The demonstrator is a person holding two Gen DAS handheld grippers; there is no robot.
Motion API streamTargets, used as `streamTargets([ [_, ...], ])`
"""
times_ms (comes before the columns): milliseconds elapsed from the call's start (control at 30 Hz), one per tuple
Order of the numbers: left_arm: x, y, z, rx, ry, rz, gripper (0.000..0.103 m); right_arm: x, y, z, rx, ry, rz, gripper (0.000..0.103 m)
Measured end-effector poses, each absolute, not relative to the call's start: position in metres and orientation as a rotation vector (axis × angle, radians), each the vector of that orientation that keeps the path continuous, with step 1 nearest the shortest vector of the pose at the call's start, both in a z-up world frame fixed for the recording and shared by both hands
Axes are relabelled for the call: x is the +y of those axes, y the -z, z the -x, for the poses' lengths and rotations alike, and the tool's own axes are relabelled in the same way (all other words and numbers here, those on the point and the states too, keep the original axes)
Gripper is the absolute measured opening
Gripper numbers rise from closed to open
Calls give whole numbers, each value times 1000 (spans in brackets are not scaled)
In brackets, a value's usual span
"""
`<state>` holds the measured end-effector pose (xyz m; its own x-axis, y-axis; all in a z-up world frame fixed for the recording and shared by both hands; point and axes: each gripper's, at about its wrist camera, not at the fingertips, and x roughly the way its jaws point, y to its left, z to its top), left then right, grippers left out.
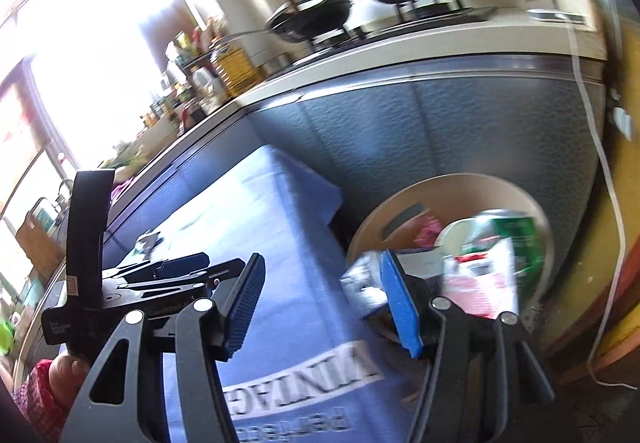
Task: Collect trash
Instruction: 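Bring both open tools back over the table toward the white tissue, then grasp the white tissue with the left tool while the right grasps the green-white packet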
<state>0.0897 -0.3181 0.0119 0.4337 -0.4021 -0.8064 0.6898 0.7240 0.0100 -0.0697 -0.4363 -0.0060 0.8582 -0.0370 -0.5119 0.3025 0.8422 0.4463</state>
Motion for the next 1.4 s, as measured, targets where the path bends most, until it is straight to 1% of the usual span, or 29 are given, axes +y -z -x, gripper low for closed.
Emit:
streamTargets([
  [267, -222, -12, -105, 864, 542, -287, 59, -368, 7, 22, 603, 18, -528, 59],
  [700, -20, 4, -124, 857, 186, -65, 59, -261, 12, -26, 750, -205, -465, 59],
  [733, -10, 5, -125, 860, 167, -52, 59, -254, 13, -29, 758, -215, -457, 58],
  [867, 32, 14, -128, 885, 112, 29, 59, -236, 15, -45, 796, -271, -427, 50],
  [1000, 60, 20, -126, 895, 84, 93, 59, -216, 9, -78, 814, -337, -398, 44],
  [1133, 77, 18, -127, 887, 73, 143, 59, -191, 5, -133, 829, -380, -376, 44],
  [1233, 82, 13, -133, 875, 69, 162, 59, -180, 7, -181, 848, -387, -425, 44],
  [1300, 83, 8, -140, 868, 75, 172, 64, -182, 6, -211, 851, -345, -469, 44],
  [1333, 81, 4, -144, 858, 84, 170, 70, -185, 3, -224, 841, -328, -485, 44],
  [1367, 77, 0, -149, 845, 95, 160, 74, -189, 0, -238, 836, -309, -493, 44],
  [1400, 71, -4, -155, 829, 109, 140, 75, -192, -1, -250, 836, -290, -500, 45],
])
